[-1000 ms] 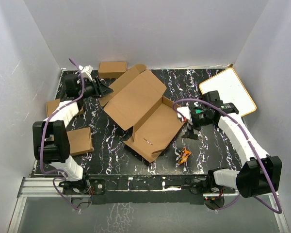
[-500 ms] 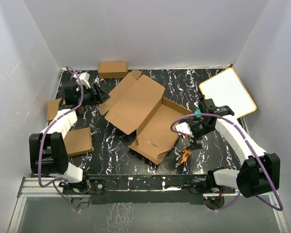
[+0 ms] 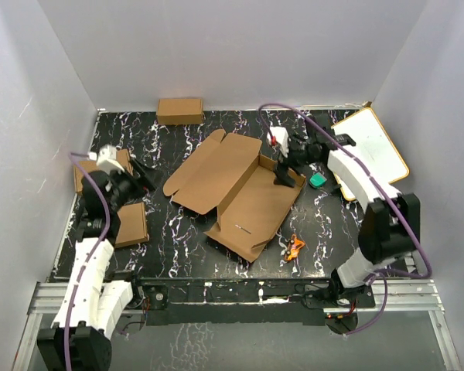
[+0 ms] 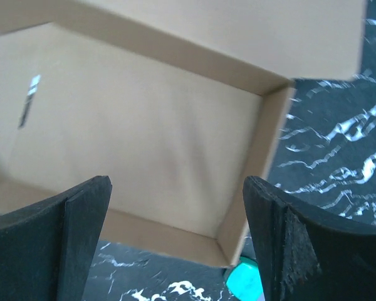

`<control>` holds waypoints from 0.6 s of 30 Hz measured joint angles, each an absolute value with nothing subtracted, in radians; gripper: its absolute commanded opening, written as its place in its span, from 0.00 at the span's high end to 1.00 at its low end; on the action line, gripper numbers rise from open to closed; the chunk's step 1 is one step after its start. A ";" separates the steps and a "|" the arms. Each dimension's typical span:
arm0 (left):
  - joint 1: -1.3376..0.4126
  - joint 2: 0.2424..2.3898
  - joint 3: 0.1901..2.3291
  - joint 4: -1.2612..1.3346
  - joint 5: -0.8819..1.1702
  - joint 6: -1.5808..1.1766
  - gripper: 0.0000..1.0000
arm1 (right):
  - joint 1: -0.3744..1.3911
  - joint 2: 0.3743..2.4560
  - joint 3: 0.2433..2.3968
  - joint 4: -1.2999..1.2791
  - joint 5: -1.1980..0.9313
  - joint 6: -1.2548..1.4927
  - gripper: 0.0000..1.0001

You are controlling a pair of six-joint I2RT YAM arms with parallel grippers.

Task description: Fold the paper box

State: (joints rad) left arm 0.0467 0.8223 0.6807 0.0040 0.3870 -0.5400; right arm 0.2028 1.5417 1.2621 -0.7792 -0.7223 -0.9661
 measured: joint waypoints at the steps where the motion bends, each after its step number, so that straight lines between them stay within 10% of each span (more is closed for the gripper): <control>1: 0.046 0.794 0.642 -0.010 0.411 -0.576 0.25 | 0.203 1.585 1.300 -0.753 -0.692 -0.905 0.10; 12: 0.017 0.539 0.319 -0.094 0.560 -0.979 0.16 | 0.203 1.905 1.496 -0.663 -0.439 -0.629 0.26; 18: -0.004 0.700 0.256 0.012 0.557 -1.086 0.14 | 0.217 1.982 1.543 -0.669 -0.401 -0.602 0.55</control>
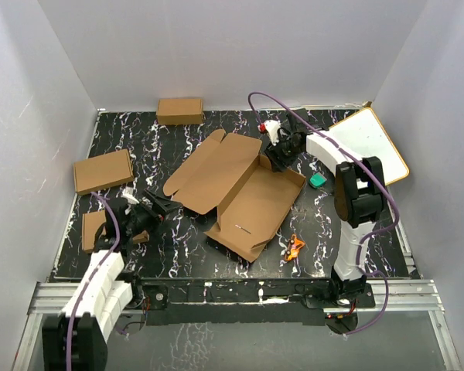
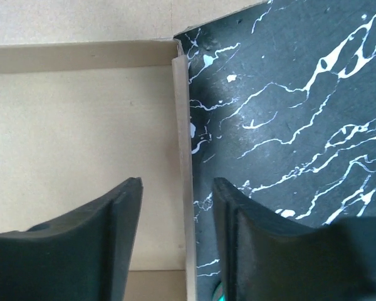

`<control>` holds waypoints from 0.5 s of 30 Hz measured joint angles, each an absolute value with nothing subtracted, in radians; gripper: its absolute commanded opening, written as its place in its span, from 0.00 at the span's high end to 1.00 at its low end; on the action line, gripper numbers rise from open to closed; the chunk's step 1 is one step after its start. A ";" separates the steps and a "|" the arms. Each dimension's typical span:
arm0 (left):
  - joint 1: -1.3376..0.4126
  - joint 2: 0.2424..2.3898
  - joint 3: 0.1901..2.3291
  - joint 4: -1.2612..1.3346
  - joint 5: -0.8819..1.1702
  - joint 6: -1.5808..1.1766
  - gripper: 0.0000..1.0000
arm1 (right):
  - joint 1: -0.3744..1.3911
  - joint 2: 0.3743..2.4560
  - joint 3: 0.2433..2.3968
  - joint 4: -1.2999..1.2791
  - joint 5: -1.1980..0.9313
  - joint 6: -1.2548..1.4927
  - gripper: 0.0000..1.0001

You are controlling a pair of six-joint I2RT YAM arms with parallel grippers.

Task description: Fold the paper box

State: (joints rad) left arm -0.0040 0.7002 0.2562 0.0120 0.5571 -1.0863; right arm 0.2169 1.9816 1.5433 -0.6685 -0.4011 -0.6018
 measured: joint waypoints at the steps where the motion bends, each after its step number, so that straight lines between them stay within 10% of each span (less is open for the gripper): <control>1: -0.013 0.748 0.260 0.031 0.550 -1.095 0.14 | 0.220 1.988 1.546 -0.667 -0.398 -0.597 0.60; 8: -0.156 1.072 0.350 0.162 0.450 -1.148 0.21 | 0.230 2.003 1.547 -0.651 -0.387 -0.543 0.84; 15: -0.196 1.321 0.494 0.228 0.375 -1.138 0.54 | 0.229 1.943 1.444 -0.556 -0.371 -0.474 0.92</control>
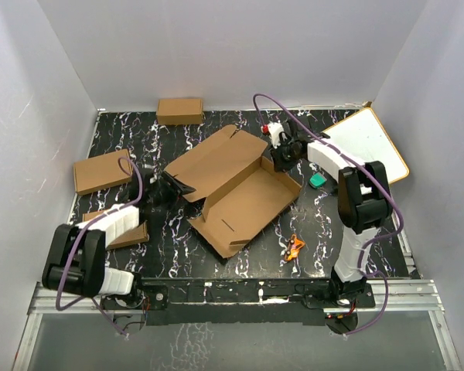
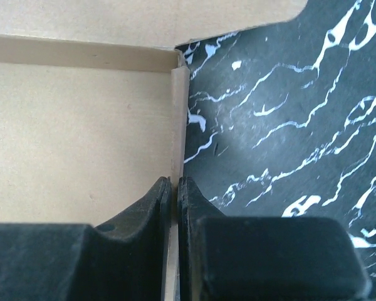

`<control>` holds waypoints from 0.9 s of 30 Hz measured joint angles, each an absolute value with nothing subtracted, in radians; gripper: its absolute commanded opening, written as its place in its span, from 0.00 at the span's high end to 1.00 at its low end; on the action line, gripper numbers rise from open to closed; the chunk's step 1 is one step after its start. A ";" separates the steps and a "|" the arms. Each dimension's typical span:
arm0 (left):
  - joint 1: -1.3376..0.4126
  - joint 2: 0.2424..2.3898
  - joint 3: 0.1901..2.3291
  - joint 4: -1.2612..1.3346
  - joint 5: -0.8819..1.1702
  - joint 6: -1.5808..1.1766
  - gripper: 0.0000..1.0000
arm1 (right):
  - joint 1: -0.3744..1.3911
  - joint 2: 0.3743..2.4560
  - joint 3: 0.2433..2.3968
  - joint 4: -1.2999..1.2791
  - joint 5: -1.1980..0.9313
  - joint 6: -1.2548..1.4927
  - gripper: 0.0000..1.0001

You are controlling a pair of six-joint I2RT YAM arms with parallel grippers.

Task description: Fold the paper box

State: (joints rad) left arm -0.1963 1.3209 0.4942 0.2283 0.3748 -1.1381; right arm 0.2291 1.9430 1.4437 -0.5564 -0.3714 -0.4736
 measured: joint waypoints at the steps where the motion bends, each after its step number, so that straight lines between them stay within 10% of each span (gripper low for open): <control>1: -0.197 1.343 0.527 0.224 0.366 -1.125 0.57 | 0.229 1.928 1.423 -0.545 -0.366 -0.459 0.92; 10: -0.199 1.629 0.883 0.170 0.347 -0.901 0.57 | 0.227 1.710 1.138 -0.398 -0.335 -0.196 0.88; 27: -0.199 1.795 1.251 -0.124 0.318 -0.492 0.35 | 0.223 1.445 0.836 -0.214 -0.426 0.046 0.31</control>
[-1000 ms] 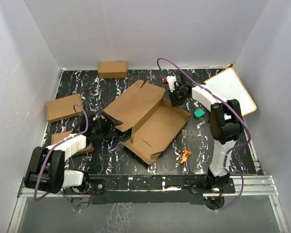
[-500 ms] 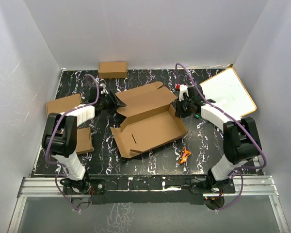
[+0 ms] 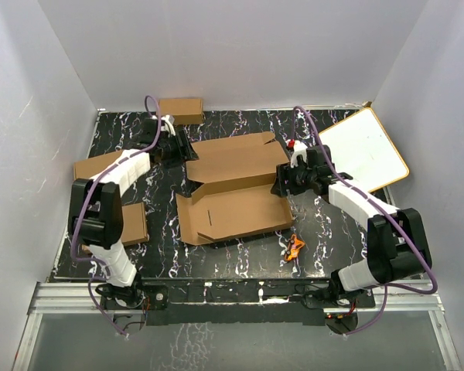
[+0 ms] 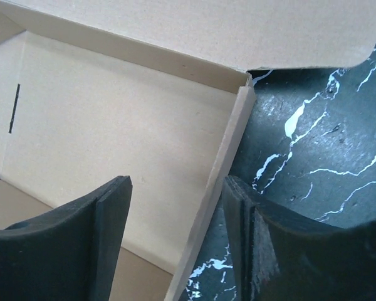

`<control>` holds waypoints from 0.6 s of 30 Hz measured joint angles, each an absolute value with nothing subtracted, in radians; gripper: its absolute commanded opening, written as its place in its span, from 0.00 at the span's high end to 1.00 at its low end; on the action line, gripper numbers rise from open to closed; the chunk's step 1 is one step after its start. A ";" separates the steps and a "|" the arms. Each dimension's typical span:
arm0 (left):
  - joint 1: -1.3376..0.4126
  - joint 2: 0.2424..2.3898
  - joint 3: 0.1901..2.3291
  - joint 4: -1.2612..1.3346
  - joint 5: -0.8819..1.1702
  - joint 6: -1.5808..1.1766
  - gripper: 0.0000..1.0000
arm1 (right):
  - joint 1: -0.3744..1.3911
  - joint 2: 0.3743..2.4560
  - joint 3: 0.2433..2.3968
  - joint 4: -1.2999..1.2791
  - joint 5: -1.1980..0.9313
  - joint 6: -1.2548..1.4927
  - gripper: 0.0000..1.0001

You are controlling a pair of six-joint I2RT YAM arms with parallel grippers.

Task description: Fold the paper box

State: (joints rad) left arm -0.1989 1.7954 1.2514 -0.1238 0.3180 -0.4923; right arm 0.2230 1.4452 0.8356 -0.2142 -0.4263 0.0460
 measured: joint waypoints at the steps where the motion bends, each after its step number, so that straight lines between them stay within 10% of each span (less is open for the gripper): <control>1: -0.199 1.777 1.251 -0.145 0.299 -0.472 0.35 | 0.219 1.442 0.836 -0.213 -0.434 0.035 0.29; 18: -0.198 1.046 0.818 -0.325 0.179 -0.510 0.27 | 0.080 1.594 0.996 -0.316 -0.669 -0.073 0.31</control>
